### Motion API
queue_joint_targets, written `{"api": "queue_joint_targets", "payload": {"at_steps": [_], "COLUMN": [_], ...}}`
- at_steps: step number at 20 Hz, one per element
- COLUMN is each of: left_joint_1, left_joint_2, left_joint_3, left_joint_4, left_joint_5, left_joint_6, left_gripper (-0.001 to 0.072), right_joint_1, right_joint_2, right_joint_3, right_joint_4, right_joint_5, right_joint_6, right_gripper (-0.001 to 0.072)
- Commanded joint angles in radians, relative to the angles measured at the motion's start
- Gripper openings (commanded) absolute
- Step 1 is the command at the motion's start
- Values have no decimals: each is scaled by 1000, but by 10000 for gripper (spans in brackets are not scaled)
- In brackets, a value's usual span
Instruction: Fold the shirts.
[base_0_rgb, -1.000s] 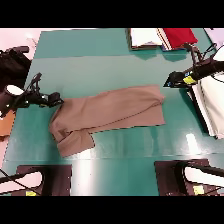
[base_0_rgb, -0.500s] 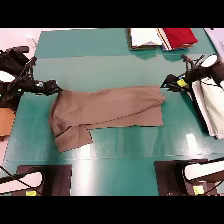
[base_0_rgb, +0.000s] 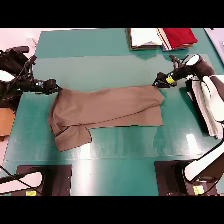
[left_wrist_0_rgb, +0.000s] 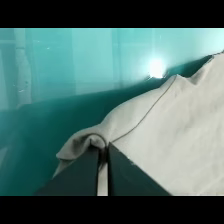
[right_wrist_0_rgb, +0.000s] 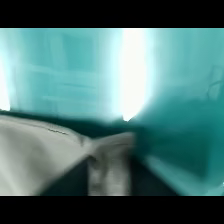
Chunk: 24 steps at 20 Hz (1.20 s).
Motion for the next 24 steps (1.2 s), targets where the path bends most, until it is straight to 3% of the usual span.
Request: {"api": "queue_joint_targets", "payload": {"at_steps": [1,2,7,15,19,24], "left_joint_1": [1,1,1,1,1,1], "left_joint_2": [1,1,15,245,399,560], "left_joint_3": [1,1,75,698,893,925], "left_joint_4": [0,0,1,5,5,4], "left_joint_5": [4,3,5,74,74,92], "left_joint_6": [0,0,-22,-26,-27,-55], "left_gripper": [32,32,31,31,31,30], "right_joint_1": [6,6,19,-27,-27,-27], "right_joint_2": [-20,-20,108,468,727,926], "right_joint_3": [19,19,25,514,430,352], "right_joint_4": [0,2,1,-2,-5,-109], "right_joint_5": [12,22,-40,-99,-184,-179], "right_joint_6": [-34,-39,-61,-115,-123,-110], "right_gripper": [58,18,17,17,17,16]}}
